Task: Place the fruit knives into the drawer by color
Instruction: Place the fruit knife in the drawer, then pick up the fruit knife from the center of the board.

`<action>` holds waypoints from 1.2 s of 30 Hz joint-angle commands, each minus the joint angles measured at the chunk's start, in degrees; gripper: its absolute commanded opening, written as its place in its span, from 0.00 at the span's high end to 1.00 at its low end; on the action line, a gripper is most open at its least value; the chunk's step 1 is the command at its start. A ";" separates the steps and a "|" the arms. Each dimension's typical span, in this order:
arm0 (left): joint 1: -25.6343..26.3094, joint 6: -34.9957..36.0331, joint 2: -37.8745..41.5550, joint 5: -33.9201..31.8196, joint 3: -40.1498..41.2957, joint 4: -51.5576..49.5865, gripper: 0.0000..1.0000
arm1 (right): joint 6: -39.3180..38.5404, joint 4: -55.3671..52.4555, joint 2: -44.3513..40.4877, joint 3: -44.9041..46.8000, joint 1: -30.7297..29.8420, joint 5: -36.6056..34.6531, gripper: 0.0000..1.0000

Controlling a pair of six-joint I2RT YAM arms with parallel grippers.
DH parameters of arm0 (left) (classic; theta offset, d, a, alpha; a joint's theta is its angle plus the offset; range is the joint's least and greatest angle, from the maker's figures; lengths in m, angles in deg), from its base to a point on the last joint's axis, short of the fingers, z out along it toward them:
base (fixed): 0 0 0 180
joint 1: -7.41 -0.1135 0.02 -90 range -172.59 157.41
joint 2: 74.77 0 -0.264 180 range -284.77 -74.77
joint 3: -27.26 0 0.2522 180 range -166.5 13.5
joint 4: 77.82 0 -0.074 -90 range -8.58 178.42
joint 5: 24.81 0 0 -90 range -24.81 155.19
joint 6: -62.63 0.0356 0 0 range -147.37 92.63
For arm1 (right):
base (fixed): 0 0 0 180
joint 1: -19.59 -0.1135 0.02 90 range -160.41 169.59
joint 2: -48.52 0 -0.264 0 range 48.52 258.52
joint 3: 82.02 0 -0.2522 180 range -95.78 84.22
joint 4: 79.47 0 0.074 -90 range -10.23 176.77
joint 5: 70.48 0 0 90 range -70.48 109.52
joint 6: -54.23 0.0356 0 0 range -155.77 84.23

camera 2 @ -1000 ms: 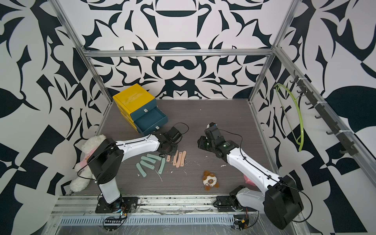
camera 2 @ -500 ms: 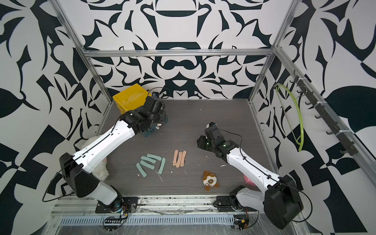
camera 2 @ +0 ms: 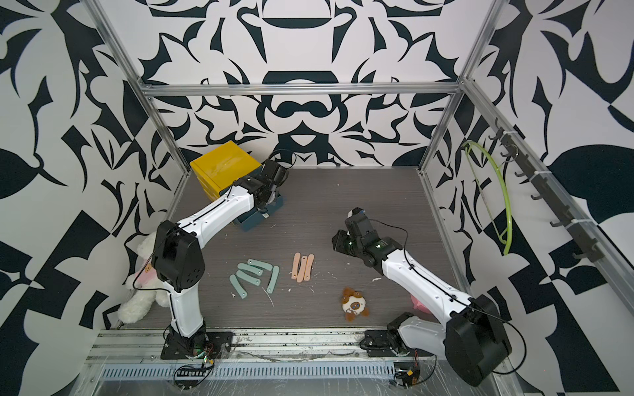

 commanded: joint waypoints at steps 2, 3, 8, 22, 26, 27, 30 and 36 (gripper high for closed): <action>-1.12 0.10 -0.68 0.49 -1.41 -1.30 0.60 | 0.31 1.31 -2.14 0.48 0.25 1.36 0.59; -1.15 0.02 -0.65 0.92 -1.37 -1.23 0.57 | 0.35 1.33 -2.06 0.46 0.23 1.58 0.58; -1.30 -1.14 0.08 3.33 -1.51 -1.12 0.36 | 0.64 2.34 -2.52 0.66 0.25 3.35 0.53; 1.29 -12.82 22.41 24.21 12.45 8.15 0.01 | -0.18 -0.44 0.87 -0.12 -2.88 2.24 0.52; 4.94 -15.61 29.45 26.26 21.31 10.72 0.01 | -0.70 -1.61 5.22 -2.16 -7.78 -0.69 0.54; 5.82 -16.25 31.29 26.88 23.96 11.48 0.01 | -0.66 -1.66 6.68 -2.80 -9.02 -1.02 0.54; 8.49 -18.30 36.26 26.16 31.05 12.34 0.01 | -1.30 -1.04 11.00 -4.86 -13.18 -1.73 0.53; 10.19 -23.86 48.68 23.02 44.80 12.24 0.01 | -2.44 2.28 20.22 -10.42 -19.39 0.69 0.58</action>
